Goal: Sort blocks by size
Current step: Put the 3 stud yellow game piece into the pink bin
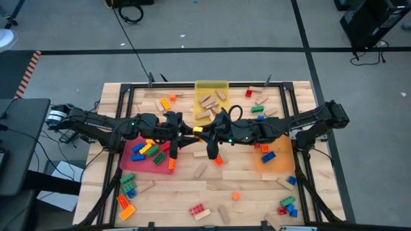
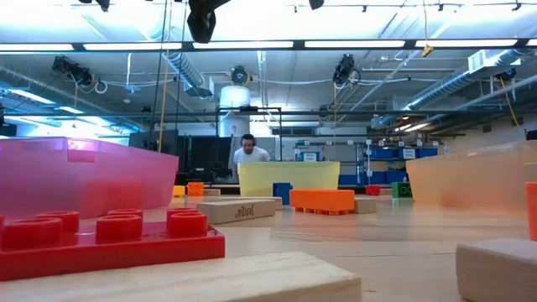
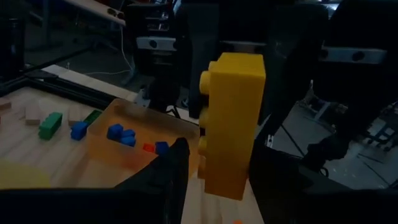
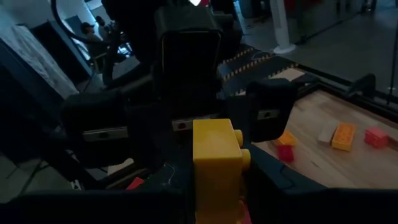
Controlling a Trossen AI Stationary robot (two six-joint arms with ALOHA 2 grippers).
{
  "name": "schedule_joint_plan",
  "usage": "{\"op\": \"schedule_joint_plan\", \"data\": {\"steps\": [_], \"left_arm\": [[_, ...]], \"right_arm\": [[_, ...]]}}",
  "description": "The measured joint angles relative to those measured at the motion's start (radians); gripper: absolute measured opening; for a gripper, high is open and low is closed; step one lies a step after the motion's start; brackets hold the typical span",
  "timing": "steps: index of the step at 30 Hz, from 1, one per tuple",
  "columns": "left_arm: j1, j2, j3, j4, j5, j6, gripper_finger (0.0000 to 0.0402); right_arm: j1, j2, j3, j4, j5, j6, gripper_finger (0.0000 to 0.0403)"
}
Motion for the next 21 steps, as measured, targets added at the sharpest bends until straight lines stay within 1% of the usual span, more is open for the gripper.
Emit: {"op": "schedule_joint_plan", "data": {"steps": [4,6,14,16,18,21], "left_arm": [[0.0,0.0,0.0,0.028,0.081,-0.002,0.0163],[0.0,0.0,-0.001,0.037,0.097,-0.002,0.0163],[0.0,0.015,-0.001,0.032,0.099,-0.002,0.0163],[0.0,0.032,-0.002,0.047,0.083,-0.002,0.0161],[0.0,0.041,-0.002,0.043,0.064,-0.002,0.0154],[0.0,0.056,-0.002,0.06,0.063,-0.002,0.013]], "right_arm": [[-0.001,-0.001,0.0,0.007,-0.021,-0.024,0.0105],[0.0,-0.001,0.0,0.02,-0.024,-0.027,0.0105],[-0.003,-0.002,0.001,0.031,-0.028,-0.035,0.0105],[-0.005,-0.002,0.001,0.03,-0.025,-0.035,0.0105],[-0.005,-0.002,0.001,0.028,-0.024,-0.035,0.0105],[-0.005,-0.002,0.001,0.011,-0.022,-0.03,0.0105]]}}
